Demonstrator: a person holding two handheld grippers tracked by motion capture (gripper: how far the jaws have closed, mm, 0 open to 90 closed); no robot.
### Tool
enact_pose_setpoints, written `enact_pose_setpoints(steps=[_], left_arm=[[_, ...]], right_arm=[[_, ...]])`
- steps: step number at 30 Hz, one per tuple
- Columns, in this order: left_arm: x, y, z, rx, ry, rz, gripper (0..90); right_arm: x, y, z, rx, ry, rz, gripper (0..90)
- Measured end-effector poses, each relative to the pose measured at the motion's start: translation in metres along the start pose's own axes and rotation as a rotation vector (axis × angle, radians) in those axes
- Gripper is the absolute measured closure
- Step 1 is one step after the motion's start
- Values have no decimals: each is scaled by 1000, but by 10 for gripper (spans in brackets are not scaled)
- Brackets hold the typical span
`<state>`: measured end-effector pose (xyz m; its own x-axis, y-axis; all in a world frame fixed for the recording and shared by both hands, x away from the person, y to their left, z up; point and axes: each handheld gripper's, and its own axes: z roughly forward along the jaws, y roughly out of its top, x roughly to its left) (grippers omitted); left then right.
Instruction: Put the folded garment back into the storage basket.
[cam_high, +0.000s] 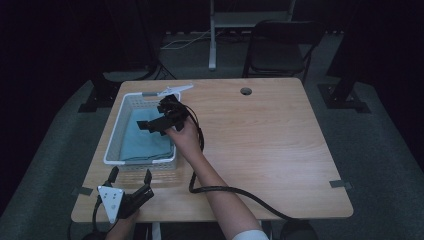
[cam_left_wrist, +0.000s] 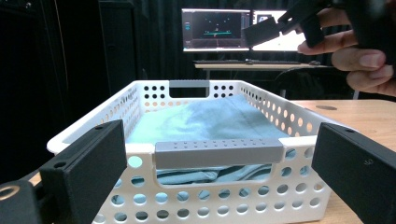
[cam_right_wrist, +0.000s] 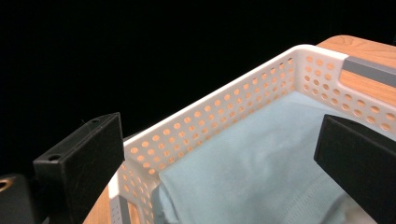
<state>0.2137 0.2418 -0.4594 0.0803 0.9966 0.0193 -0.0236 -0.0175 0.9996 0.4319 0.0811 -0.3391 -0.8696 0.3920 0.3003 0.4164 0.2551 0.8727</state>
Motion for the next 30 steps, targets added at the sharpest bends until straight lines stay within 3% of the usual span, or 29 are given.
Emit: enact_pose_setpoints(steps=[30], left_arm=[[0, 0, 0, 1, 5, -1, 45]], right_arm=[[-13, -21, -77, -55, -106, 13, 19]])
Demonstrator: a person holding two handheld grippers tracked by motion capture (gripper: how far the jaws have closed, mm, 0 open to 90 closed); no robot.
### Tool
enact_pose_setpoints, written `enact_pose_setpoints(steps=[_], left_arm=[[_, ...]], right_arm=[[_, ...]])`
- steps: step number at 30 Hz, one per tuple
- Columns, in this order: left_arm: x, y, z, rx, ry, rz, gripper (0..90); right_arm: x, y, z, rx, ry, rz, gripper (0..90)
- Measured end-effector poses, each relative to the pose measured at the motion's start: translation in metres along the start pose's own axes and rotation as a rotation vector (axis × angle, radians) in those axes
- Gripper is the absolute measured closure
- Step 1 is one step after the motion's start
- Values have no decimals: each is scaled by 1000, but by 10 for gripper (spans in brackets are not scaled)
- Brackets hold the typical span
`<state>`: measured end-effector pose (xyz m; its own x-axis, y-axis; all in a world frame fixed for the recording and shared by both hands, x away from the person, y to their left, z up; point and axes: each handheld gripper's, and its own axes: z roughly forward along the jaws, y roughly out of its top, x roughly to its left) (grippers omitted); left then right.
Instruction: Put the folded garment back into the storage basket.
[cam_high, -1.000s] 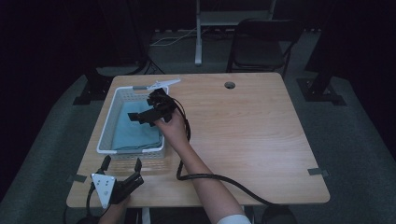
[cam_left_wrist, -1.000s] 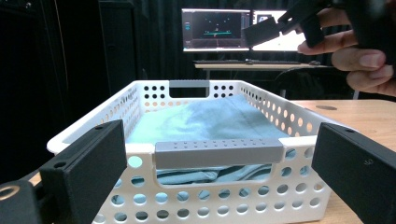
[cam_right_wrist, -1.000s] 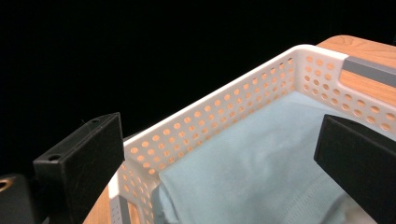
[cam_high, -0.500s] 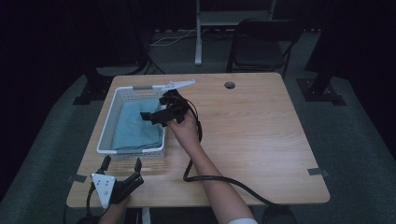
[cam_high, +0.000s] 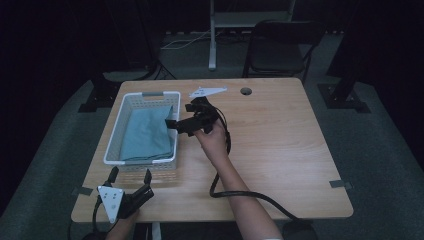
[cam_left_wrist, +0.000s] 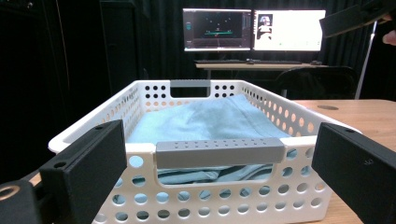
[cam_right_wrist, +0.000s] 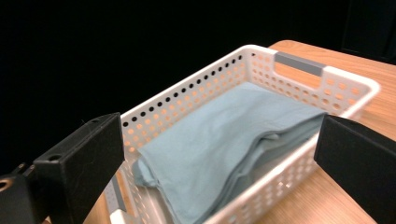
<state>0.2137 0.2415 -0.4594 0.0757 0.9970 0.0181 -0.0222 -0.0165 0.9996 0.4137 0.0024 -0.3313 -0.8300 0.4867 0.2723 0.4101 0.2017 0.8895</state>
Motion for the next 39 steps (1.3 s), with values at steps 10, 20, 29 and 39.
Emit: enact_pose_setpoints(steps=[10, 20, 29, 39], left_arm=[[0, 0, 0, -1, 1, 0, 45], [0, 0, 0, 0, 2, 1, 45], [0, 0, 0, 0, 5, 1, 45], [0, 0, 0, 1, 10, 1, 45]], right_arm=[[-7, -6, -17, -10, -25, 7, 19], [-17, -19, -43, -15, -64, 19, 19], [-24, -30, -73, -20, -104, 16, 19], [-33, -46, -104, -55, -102, 48, 19]])
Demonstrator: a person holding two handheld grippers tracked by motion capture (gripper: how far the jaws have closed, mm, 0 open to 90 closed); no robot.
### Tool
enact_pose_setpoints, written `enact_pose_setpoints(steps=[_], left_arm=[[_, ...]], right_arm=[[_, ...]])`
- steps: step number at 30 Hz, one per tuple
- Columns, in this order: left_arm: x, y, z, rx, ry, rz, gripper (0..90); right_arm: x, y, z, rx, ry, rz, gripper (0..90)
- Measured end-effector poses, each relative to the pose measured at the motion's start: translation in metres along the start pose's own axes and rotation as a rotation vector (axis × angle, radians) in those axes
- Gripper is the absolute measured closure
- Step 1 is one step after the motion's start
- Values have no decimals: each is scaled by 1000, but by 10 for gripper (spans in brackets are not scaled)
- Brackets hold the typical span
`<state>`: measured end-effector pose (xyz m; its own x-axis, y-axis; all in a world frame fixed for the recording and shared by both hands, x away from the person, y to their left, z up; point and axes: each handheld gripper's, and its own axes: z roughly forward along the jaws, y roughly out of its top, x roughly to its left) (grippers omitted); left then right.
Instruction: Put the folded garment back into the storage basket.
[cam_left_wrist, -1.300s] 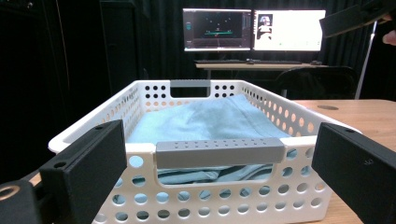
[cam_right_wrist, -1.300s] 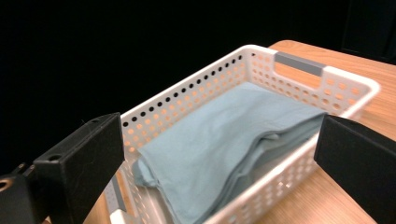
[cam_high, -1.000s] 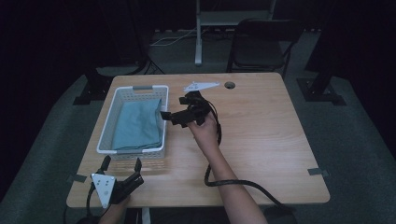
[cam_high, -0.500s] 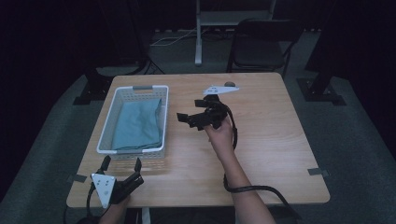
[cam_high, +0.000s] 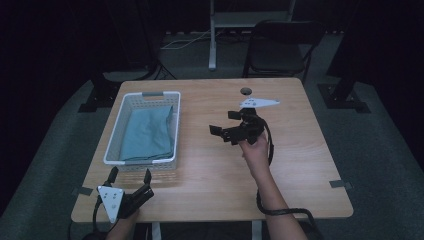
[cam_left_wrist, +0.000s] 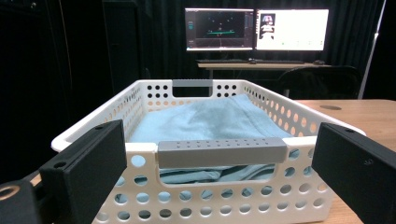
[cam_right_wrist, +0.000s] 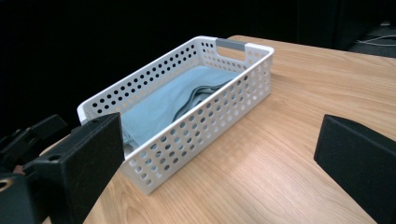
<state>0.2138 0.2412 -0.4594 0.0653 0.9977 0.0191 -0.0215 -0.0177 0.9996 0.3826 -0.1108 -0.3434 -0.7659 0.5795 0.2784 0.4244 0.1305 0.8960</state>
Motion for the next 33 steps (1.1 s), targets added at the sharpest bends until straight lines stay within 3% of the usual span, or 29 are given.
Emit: enact_pose_setpoints(steps=[19, 25, 33], left_arm=[[0, 0, 0, 1, 0, 0, 45], [0, 0, 0, 2, 0, 2, 45], [0, 0, 0, 2, 1, 1, 45]], right_arm=[[-15, -31, -46, -59, -77, 42, 19], [-20, -47, -60, -91, -122, 56, 19], [-31, -73, -77, -78, -163, 104, 19]])
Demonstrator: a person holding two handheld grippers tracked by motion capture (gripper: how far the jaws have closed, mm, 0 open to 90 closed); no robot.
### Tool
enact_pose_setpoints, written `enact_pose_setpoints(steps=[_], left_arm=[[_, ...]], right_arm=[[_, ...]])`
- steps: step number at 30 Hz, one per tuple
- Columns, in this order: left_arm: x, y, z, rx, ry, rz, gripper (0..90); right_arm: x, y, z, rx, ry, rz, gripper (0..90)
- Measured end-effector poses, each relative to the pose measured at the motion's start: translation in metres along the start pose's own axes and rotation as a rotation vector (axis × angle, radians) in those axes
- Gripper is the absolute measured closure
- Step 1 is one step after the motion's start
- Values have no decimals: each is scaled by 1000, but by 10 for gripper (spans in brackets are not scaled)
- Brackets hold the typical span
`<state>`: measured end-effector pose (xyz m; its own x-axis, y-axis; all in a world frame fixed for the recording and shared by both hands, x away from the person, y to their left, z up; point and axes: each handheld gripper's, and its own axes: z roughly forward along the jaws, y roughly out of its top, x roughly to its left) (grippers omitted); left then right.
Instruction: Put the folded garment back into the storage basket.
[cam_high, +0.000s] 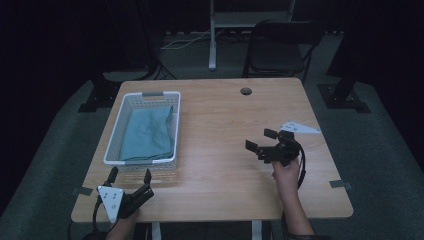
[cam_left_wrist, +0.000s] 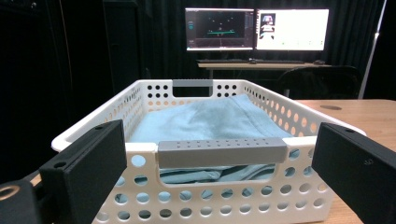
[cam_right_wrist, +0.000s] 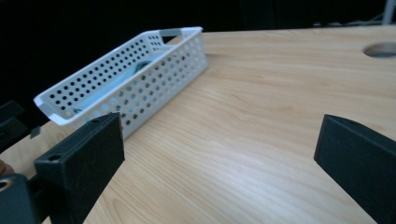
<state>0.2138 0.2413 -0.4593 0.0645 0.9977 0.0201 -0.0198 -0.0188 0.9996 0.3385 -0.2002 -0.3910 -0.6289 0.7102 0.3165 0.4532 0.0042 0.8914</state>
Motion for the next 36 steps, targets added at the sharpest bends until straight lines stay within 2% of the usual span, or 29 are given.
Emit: enact_pose_setpoints(steps=[3, 9, 11, 15, 22, 24, 36], left_arm=[[0, 0, 0, 0, 0, 0, 45], [0, 0, 0, 1, 0, 0, 45], [0, 0, 0, 1, 0, 1, 45], [0, 0, 0, 1, 0, 1, 45], [0, 0, 0, 0, 0, 1, 45], [0, 0, 0, 0, 0, 1, 45], [0, 0, 0, -1, 2, 1, 45]], right_arm=[[-4, -8, -11, -22, -21, 17, 19], [-12, -24, -26, -27, -65, 34, 20], [-15, -31, -30, -34, -62, 51, 19], [-20, -43, -34, -26, -103, 62, 19], [-19, -53, -40, -5, -170, 44, 19], [-20, -56, -42, 3, -170, 48, 19], [-26, -71, -54, 8, -235, 66, 19]])
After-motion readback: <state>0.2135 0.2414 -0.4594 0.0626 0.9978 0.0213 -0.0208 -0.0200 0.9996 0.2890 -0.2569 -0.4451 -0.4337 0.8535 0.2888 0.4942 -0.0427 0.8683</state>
